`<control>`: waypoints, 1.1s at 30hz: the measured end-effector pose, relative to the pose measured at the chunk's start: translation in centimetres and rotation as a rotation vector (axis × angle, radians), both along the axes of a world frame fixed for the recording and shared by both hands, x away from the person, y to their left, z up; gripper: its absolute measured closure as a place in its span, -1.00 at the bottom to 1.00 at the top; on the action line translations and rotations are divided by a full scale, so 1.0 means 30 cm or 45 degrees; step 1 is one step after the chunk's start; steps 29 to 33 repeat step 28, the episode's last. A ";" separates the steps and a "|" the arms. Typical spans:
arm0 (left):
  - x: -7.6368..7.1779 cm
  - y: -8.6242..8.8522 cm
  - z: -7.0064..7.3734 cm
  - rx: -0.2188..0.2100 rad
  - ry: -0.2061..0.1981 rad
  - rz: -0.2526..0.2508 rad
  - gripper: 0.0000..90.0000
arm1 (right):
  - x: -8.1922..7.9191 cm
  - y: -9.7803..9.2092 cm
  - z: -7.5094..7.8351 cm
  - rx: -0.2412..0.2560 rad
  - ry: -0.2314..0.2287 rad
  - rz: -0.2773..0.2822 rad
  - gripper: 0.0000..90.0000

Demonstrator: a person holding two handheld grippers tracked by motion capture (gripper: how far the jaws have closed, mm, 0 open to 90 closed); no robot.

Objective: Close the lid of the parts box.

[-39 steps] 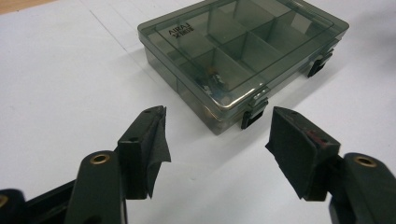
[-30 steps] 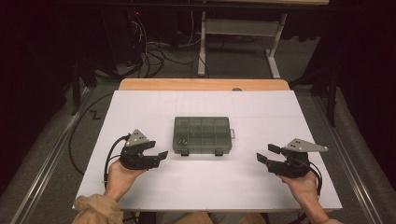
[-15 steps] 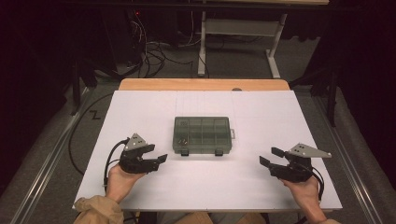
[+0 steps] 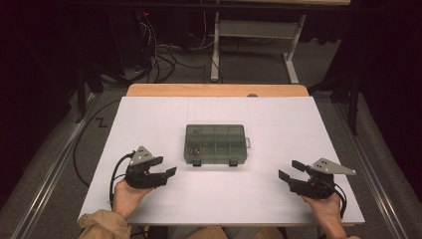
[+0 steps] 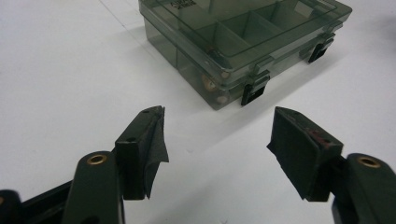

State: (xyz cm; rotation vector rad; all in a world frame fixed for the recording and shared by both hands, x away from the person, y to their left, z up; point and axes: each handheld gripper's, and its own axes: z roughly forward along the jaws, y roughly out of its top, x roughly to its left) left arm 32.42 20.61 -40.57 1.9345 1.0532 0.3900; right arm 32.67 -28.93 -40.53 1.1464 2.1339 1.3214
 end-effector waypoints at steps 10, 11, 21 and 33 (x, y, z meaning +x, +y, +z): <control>-0.019 0.013 -0.025 -0.011 -0.006 0.020 -0.23 | -0.022 -0.018 -0.007 0.010 -0.060 -0.011 -0.26; -0.020 0.014 -0.026 -0.013 -0.007 0.021 -0.23 | -0.024 -0.020 -0.007 0.013 -0.063 -0.015 -0.27; -0.021 0.022 -0.022 -0.033 -0.026 0.039 -0.23 | -0.028 -0.026 -0.017 0.022 -0.076 -0.014 -0.30; -0.022 0.016 -0.024 -0.017 -0.032 0.034 -0.23 | -0.027 -0.033 -0.015 0.043 -0.085 -0.021 -0.32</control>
